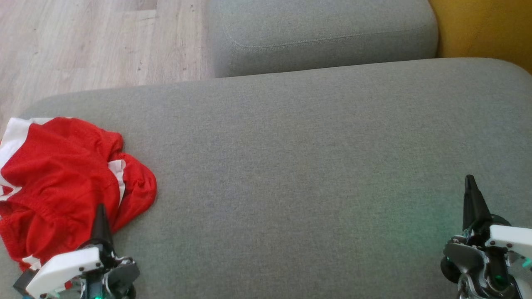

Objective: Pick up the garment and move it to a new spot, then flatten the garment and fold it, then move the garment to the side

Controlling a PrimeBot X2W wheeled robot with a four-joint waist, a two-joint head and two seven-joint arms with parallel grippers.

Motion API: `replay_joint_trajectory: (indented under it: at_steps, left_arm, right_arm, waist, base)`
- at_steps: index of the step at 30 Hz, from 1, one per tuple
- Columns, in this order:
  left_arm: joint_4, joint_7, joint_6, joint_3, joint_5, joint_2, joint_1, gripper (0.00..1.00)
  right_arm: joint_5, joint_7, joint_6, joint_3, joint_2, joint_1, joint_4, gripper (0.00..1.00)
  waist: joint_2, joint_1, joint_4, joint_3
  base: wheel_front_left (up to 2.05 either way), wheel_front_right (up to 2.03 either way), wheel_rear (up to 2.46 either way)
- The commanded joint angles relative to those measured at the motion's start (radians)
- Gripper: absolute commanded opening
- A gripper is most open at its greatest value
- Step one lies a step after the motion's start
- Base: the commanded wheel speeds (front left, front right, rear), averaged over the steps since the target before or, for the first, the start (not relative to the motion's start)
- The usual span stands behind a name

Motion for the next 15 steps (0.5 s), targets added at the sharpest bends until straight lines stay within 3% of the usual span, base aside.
replay_joint_trajectory:
  at_steps: [1, 15]
  left_arm:
    - [-0.028, 0.007, -0.007, 0.035, 0.009, 0.004, -0.052, 0.00]
    - [-0.028, 0.007, -0.007, 0.035, 0.009, 0.004, -0.052, 0.00]
  right_arm:
    - [-0.002, 0.006, -0.001, 0.021, -0.005, -0.055, -0.031, 0.00]
    - [-0.002, 0.006, -0.001, 0.021, -0.005, -0.055, -0.031, 0.00]
  waist:
    - [-0.0001, 0.0000, 0.000, 0.000]
    - [-0.0001, 0.0000, 0.000, 0.000]
  base:
    - [0.00, 0.00, 0.00]
    - [0.00, 0.00, 0.00]
